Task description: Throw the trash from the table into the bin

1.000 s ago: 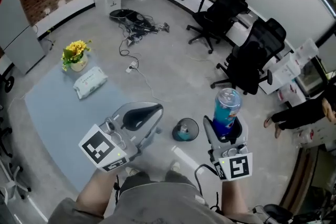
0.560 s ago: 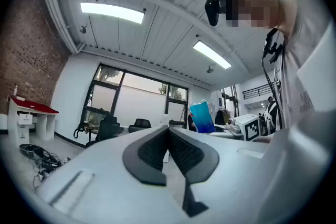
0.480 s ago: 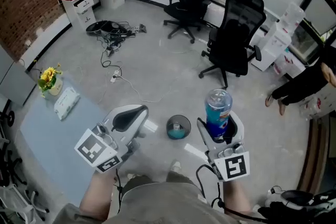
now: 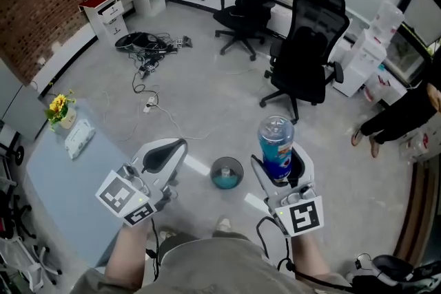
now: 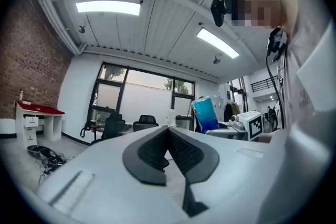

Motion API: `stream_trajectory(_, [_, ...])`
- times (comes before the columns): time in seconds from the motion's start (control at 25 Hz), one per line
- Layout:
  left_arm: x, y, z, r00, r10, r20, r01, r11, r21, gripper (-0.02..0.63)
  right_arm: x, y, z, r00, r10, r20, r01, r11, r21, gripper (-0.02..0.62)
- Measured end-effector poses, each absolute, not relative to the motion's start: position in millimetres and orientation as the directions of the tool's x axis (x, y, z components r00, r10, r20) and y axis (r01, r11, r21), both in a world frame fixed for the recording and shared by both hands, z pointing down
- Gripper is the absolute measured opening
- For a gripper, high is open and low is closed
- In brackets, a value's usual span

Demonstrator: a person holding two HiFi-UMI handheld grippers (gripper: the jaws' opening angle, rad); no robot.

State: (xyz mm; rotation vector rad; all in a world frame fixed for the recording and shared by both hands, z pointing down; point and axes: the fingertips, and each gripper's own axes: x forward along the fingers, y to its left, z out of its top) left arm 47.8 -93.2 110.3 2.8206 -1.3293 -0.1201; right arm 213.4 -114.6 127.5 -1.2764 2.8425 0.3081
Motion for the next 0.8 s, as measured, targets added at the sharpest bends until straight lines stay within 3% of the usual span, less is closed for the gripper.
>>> stream_trajectory(0.36, [88.0,-104.5,121.8,0.640,-0.768,-0.011,-0.767,-0.640,0.048,-0.002,249.3,-124.4,139.7,-0.669,-0.737,-0.096,-0.743,0.656,0.134,0.308])
stream_trajectory(0.8, [103.3,-118.6,127.6,0.721,-0.693,-0.002,-0.692,-0.720,0.039,-0.002,261.7,-120.2,135.1,-0.576,-0.811,-0.102,-0.815,0.560,0.149,0.308])
